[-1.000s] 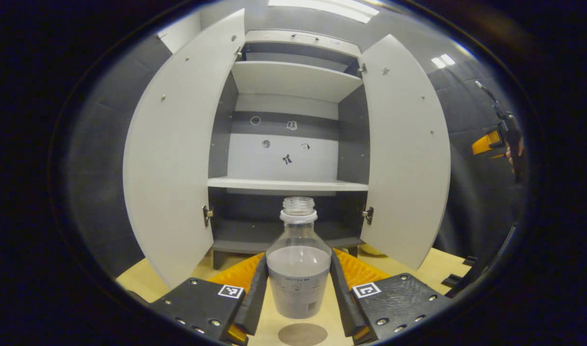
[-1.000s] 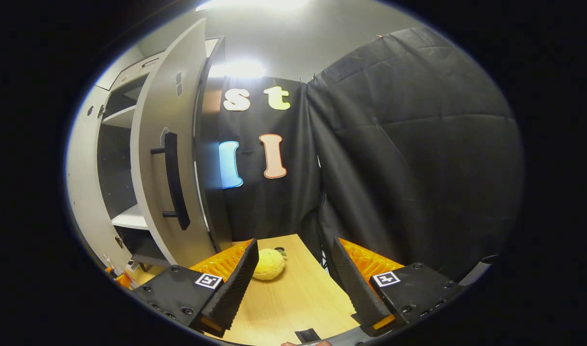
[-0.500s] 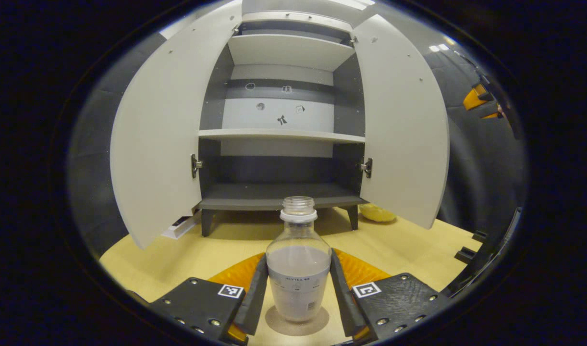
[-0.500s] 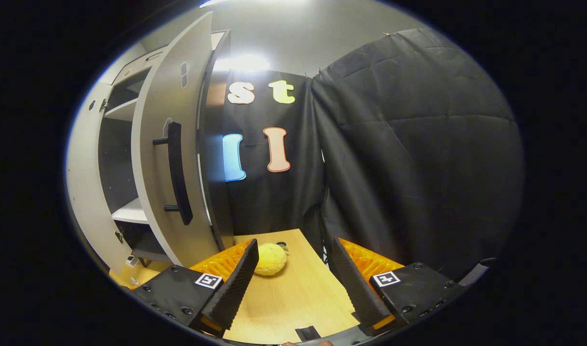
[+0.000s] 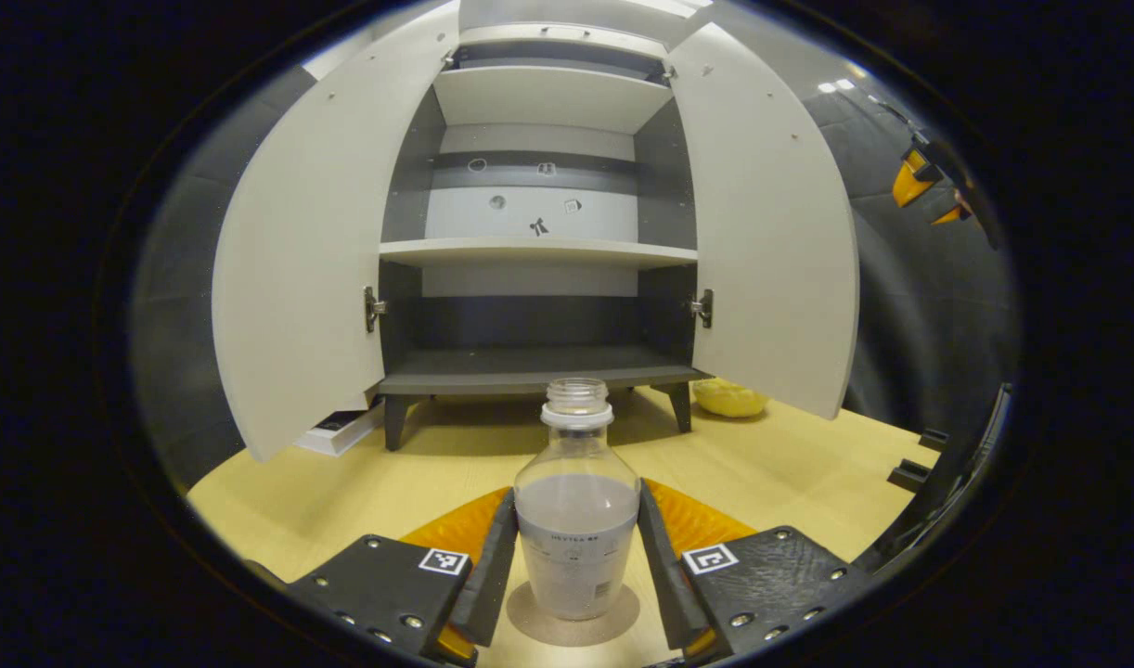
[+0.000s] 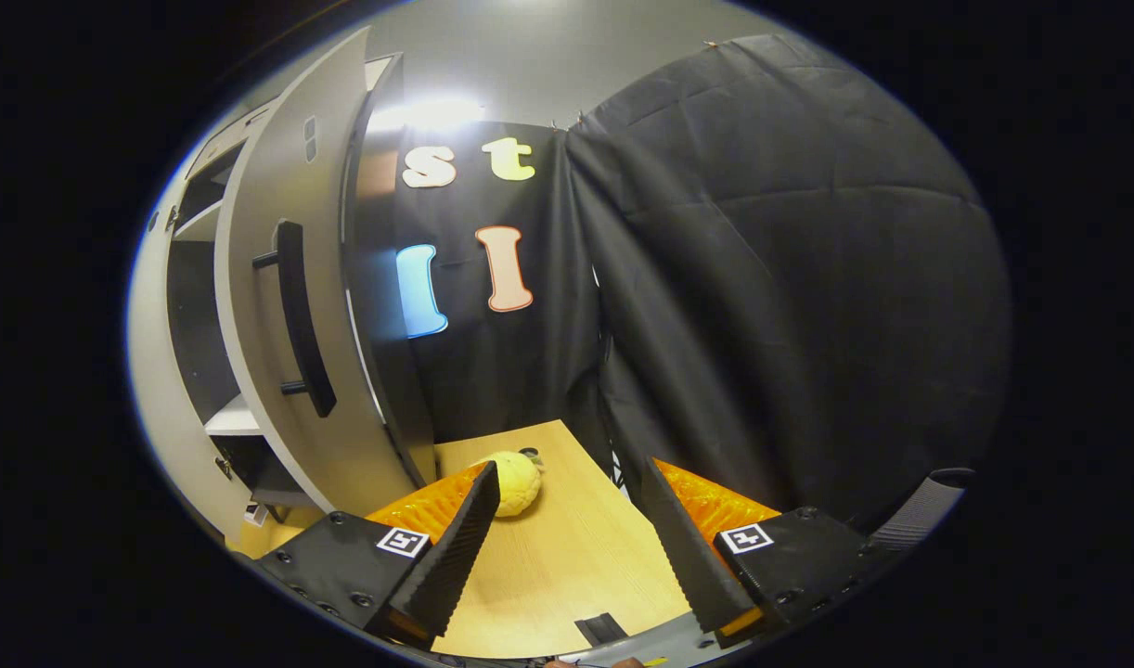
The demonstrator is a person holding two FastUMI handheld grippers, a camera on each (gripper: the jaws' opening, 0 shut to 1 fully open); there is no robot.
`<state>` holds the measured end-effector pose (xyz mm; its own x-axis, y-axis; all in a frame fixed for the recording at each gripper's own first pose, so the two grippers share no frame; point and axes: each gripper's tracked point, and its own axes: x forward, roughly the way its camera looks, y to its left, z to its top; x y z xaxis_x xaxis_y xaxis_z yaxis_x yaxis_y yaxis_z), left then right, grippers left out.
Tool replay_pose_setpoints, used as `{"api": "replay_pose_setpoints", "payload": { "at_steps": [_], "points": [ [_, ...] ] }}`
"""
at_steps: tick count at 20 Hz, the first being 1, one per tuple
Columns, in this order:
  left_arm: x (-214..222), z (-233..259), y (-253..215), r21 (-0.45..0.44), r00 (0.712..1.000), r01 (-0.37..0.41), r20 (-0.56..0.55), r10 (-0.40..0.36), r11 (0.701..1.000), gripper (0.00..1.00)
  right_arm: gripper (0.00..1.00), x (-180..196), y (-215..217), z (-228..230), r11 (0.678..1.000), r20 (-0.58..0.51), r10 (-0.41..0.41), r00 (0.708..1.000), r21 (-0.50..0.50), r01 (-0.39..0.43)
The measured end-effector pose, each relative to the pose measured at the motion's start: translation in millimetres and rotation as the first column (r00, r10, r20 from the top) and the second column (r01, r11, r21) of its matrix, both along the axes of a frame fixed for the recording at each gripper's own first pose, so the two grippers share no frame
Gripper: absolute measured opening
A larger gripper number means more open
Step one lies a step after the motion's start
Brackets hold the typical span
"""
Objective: Grasp the bottle in the cabinet with the left hand and place it on the coaster, then close the right door with the right hand and the left door with the left hand.
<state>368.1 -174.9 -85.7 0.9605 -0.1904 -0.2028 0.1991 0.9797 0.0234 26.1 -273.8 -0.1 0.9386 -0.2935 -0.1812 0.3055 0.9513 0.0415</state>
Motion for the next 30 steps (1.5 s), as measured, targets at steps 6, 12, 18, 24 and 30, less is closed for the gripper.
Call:
{"api": "replay_pose_setpoints", "payload": {
  "at_steps": [6,12,18,24,30],
  "points": [
    [-5,-1,-1,0.020,1.000,0.011,-0.020,-0.010,1.000,0.70,0.98,-2,2,-8,1.000,-0.007,-0.010,1.000,0.023,0.010],
    [-20,20,-9,-0.011,1.000,0.012,-0.009,-0.012,1.000,0.94,0.98,-7,3,-11,1.000,-0.004,-0.012,1.000,0.016,0.012],
    [-59,124,4,-0.060,0.995,0.005,0.097,0.000,0.998,0.93,0.98,-9,-1,-6,0.999,0.027,-0.028,0.999,0.026,0.028],
    [-76,225,27,-0.006,0.986,-0.077,0.147,0.077,0.997,0.98,0.98,-1,12,20,0.999,0.083,0.009,0.997,-0.035,-0.006],
    [-50,290,46,-0.111,0.983,-0.143,0.097,0.154,0.984,0.99,0.98,11,30,67,0.990,0.180,0.081,0.980,-0.132,-0.058]
  ]
}}
